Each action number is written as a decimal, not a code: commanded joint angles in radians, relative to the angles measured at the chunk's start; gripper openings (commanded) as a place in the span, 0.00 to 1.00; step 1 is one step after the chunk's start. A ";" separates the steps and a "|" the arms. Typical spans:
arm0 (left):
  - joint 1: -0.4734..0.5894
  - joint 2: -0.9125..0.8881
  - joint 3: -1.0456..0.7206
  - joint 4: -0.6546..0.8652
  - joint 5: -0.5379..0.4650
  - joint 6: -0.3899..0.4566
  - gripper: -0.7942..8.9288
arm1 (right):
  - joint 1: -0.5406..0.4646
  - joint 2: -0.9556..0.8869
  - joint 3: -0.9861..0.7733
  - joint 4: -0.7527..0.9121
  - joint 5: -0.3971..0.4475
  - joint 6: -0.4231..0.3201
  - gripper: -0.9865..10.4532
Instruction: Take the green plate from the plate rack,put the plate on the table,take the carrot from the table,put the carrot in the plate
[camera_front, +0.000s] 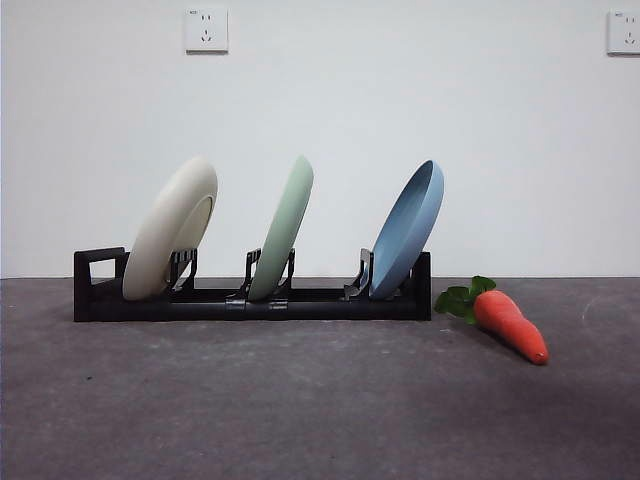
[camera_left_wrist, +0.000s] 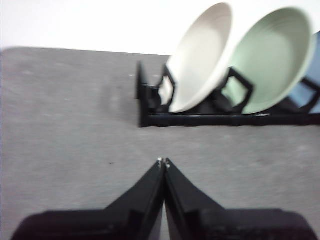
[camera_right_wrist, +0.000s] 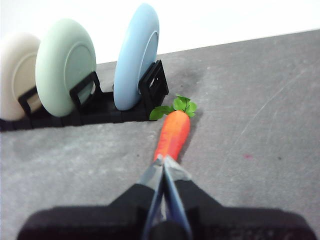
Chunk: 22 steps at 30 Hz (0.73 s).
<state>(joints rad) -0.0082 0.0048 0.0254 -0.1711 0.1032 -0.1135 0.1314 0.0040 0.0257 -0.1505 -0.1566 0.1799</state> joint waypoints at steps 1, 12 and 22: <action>0.003 -0.003 0.040 0.008 0.036 -0.079 0.07 | 0.000 -0.002 0.048 0.014 0.000 0.067 0.08; 0.003 0.062 0.291 -0.170 0.142 -0.121 0.07 | 0.001 0.163 0.348 -0.150 -0.050 0.061 0.08; 0.003 0.237 0.546 -0.402 0.368 -0.024 0.07 | 0.002 0.484 0.720 -0.533 -0.255 -0.190 0.08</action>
<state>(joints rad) -0.0082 0.2306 0.5575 -0.5625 0.4458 -0.1795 0.1314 0.4606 0.7219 -0.6537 -0.4007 0.0727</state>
